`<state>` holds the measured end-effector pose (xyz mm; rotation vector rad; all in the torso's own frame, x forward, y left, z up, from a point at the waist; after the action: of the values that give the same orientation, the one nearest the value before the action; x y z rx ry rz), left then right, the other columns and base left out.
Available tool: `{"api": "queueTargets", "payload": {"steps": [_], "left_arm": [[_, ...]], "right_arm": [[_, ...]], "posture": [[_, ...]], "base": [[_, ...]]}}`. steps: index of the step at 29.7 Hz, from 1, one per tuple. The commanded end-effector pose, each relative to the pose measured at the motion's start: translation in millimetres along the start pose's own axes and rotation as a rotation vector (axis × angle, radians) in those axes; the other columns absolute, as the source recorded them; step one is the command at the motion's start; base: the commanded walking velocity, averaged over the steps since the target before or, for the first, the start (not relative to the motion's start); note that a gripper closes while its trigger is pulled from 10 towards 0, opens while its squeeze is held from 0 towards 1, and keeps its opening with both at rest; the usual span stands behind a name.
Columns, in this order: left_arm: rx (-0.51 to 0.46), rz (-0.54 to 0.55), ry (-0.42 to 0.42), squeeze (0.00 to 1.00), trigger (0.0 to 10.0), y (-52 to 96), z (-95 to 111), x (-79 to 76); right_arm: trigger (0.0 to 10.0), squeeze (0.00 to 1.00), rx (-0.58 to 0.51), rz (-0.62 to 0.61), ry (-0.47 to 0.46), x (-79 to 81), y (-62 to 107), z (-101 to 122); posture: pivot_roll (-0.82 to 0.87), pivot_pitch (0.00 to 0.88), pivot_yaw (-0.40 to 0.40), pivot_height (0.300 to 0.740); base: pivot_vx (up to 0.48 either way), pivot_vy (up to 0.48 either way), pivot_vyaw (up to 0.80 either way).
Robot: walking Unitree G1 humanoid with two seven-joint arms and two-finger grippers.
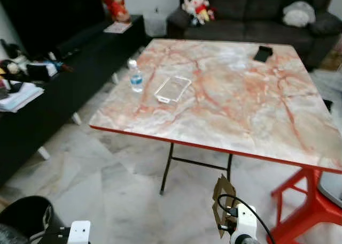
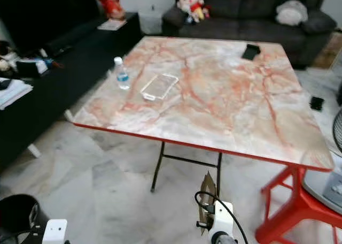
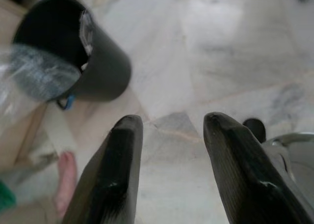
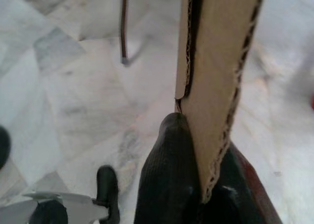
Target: Picking trash to rubbish bin
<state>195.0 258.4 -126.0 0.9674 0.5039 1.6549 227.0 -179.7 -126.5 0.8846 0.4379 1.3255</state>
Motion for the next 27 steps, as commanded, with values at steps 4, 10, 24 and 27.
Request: {"api": "queueTargets", "payload": {"steps": [4,10,24,27], "left_arm": [[0.005,0.035,-0.003,0.0,10.0,-1.9,1,18.4],[-0.01,0.047,0.005,0.0,10.0,-2.7,5,22.2],[0.053,0.067,0.06,0.0,10.0,4.3,-22,16.9],[0.057,0.064,0.061,0.0,10.0,4.8,-23,14.7]], "right_arm": [[10.0,0.0,-0.006,0.016,0.007,7.7,-1.3,2],[10.0,0.0,-0.005,0.019,0.029,5.1,-1.1,3],[10.0,0.0,-0.012,0.044,0.073,11.0,-3.7,13],[10.0,0.0,-0.019,0.044,0.067,10.3,-3.7,15]], "posture": [[0.02,0.0,0.062,0.74],[0.03,0.0,0.031,0.74],[0.03,0.0,-0.001,0.74],[0.02,0.0,-0.006,0.74]], "base": [[0.0,0.0,0.8],[0.0,0.0,0.8],[0.0,0.0,0.8],[0.0,0.0,0.8]]}}
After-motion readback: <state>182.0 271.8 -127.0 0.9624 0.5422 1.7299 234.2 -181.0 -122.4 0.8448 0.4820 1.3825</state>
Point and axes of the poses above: a point about 5 cm out from each wrist's last joint towards the gripper, its own y axis pointing back from the gripper into the wrist, its own z axis along the axis of the wrist's last joint, x = y × z, the point moved 6 cm from there along -y, pointing out of the wrist towards the gripper, and after that the axes turned 6 degrees about -y, right-handed, at the moved point
